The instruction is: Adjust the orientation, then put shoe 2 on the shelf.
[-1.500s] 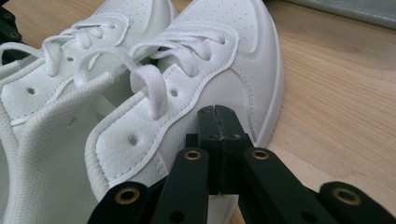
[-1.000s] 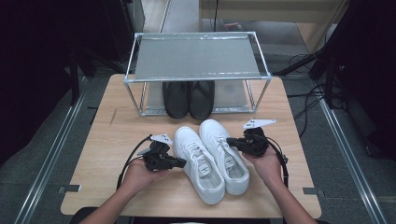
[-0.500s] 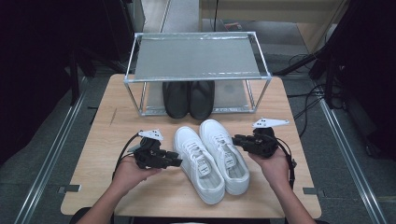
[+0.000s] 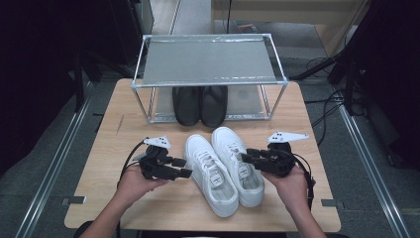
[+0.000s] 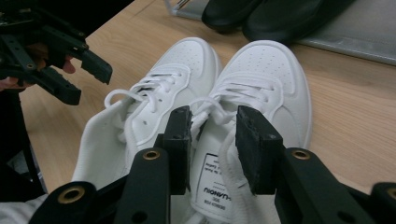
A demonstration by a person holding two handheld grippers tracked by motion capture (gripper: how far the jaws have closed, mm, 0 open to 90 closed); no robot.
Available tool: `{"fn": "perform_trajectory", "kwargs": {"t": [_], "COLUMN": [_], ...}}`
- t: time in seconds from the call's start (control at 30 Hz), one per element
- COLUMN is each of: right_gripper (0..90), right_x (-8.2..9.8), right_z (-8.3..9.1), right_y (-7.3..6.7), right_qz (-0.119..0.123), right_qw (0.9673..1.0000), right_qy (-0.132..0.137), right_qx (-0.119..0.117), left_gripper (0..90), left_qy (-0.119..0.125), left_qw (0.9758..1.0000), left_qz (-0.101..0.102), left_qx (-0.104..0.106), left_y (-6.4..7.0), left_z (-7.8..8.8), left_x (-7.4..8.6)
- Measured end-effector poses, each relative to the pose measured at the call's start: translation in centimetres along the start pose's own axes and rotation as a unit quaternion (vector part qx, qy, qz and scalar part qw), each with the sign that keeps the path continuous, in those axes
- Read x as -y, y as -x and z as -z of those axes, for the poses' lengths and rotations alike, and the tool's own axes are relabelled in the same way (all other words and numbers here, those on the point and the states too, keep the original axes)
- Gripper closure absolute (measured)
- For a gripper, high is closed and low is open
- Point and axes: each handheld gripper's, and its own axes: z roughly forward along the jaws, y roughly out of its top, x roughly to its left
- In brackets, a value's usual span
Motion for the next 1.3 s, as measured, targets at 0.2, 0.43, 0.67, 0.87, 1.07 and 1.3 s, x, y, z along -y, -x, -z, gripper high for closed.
{"fn": "perform_trajectory", "kwargs": {"t": [0.2,0.43,0.67,0.87,1.07,1.3], "right_gripper": [62.7,61.3,48.7,45.3,38.6,41.1], "right_x": [0.2,0.7,1.0,1.3,1.3,1.9], "right_z": [0.0,-0.3,-1.4,-2.4,-3.4,-4.5], "right_y": [-1.2,-2.6,-3.3,-4.0,-4.7,-5.5], "right_qz": [0.003,0.008,0.006,0.007,0.0,-0.025], "right_qw": [1.0,0.9999,0.9999,0.9996,0.9988,0.9974], "right_qy": [0.001,-0.004,-0.008,-0.017,-0.016,-0.029], "right_qx": [-0.009,-0.014,0.01,0.021,0.047,0.061], "left_gripper": [44.7,43.9,43.7,43.6,43.7,43.7], "left_qy": [0.002,0.006,0.008,0.006,0.01,0.009], "left_qw": [1.0,0.9999,0.9999,0.9999,0.9998,0.9998], "left_qz": [0.0,-0.001,-0.004,-0.003,-0.002,-0.001], "left_qx": [-0.007,-0.01,-0.015,-0.016,-0.018,-0.02], "left_y": [0.0,-0.1,-0.2,-0.3,-0.4,-0.5], "left_z": [0.2,0.3,0.5,0.5,0.6,0.6], "left_x": [-0.1,-0.1,-0.2,-0.2,-0.2,-0.2]}}
